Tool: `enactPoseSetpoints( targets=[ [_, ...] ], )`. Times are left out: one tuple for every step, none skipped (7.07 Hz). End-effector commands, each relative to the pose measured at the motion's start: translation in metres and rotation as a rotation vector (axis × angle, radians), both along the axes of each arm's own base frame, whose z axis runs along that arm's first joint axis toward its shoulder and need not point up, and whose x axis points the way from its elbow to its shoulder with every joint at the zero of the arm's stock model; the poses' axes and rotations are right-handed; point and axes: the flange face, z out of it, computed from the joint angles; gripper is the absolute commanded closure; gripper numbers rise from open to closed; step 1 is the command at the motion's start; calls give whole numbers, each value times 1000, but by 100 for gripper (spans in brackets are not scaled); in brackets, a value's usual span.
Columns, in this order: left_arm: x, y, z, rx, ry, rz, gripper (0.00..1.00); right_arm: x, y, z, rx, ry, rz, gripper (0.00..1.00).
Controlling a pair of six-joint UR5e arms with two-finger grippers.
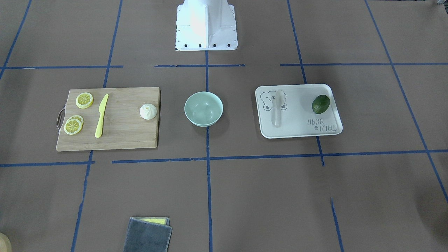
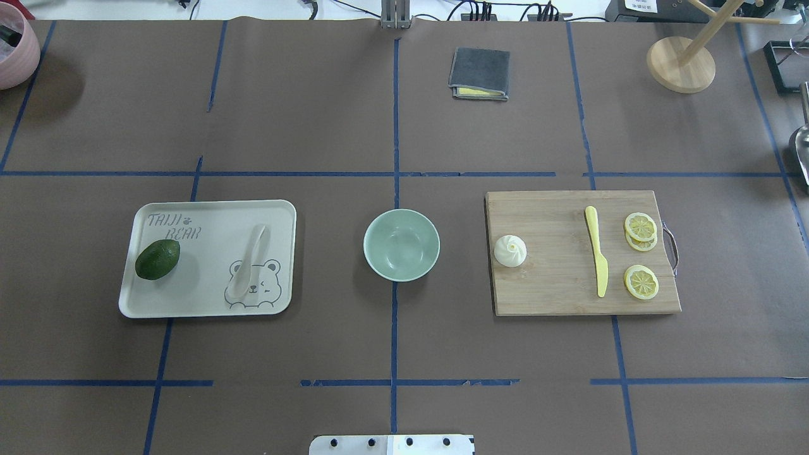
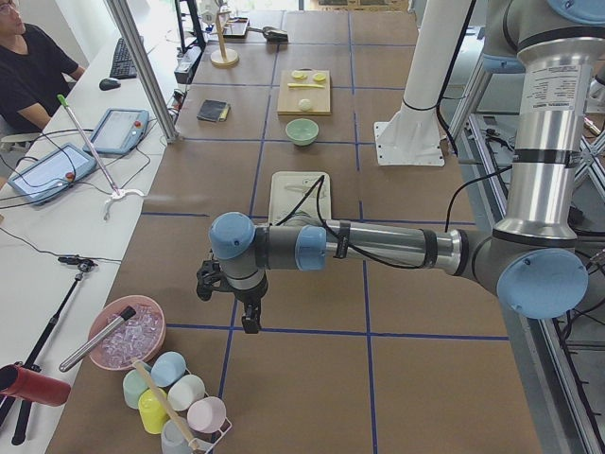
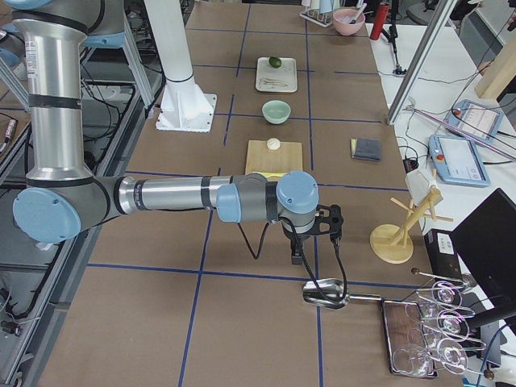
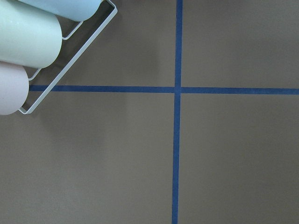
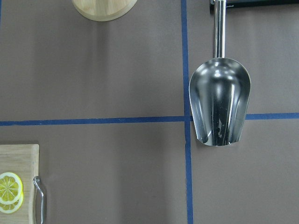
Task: Put spoon and bun in bowl
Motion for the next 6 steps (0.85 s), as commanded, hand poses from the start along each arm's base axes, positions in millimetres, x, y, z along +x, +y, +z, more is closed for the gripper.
enactPoseSetpoints(
  targets=[
    [1, 0, -1, 8, 0, 2, 0, 0, -1, -4, 10, 2, 0, 0],
    [1, -5, -17, 41, 1, -2, 0, 0, -1, -5, 14, 2, 0, 0],
    [7, -14, -47, 102, 3, 7, 0, 0, -2, -6, 17, 4, -1, 0],
    [50, -32, -79, 208, 15, 81, 0, -7, -5, -11, 42, 5, -15, 0],
    [102, -35, -106, 272, 37, 125, 0, -11, -7, -16, 77, 2, -22, 0],
    [143, -37, -150, 340, 87, 92, 0, -21, -12, -29, 108, 1, -45, 0]
  ],
)
